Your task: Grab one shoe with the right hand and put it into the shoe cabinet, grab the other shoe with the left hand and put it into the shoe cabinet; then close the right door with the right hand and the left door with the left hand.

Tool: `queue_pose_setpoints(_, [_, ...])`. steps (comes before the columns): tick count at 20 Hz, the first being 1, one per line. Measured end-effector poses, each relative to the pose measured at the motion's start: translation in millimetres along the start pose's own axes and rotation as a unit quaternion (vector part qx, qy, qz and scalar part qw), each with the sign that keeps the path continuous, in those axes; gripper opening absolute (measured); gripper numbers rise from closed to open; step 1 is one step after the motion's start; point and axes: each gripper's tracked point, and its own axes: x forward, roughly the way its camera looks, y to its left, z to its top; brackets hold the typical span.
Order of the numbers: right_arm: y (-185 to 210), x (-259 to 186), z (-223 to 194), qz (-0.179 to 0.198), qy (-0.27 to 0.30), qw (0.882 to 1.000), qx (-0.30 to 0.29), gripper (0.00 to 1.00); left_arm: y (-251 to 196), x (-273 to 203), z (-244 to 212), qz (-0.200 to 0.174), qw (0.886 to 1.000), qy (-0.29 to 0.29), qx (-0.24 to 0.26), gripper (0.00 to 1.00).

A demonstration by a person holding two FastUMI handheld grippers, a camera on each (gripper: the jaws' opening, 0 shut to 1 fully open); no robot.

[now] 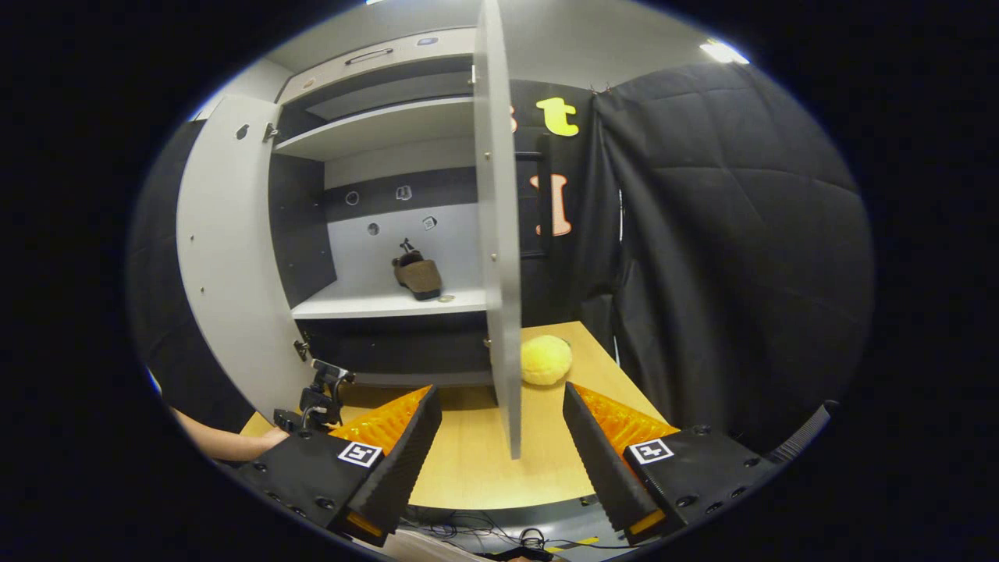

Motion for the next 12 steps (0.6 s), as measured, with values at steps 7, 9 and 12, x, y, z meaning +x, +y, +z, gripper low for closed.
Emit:
queue_pose_setpoints(7, [-64,23,0,-0.039,0.001,0.999,0.027,0.99,-7,14,6,-0.007,0.999,0.005,-0.035,0.24])
queue_pose_setpoints(9, [-76,31,-2,-0.044,0.004,0.999,0.029,0.99,-7,12,5,-0.012,0.999,0.01,-0.035,0.24])
queue_pose_setpoints(12, [-90,48,-3,-0.044,0.004,0.999,0.028,0.99,10,10,1,0.032,0.997,0.021,-0.063,0.02])
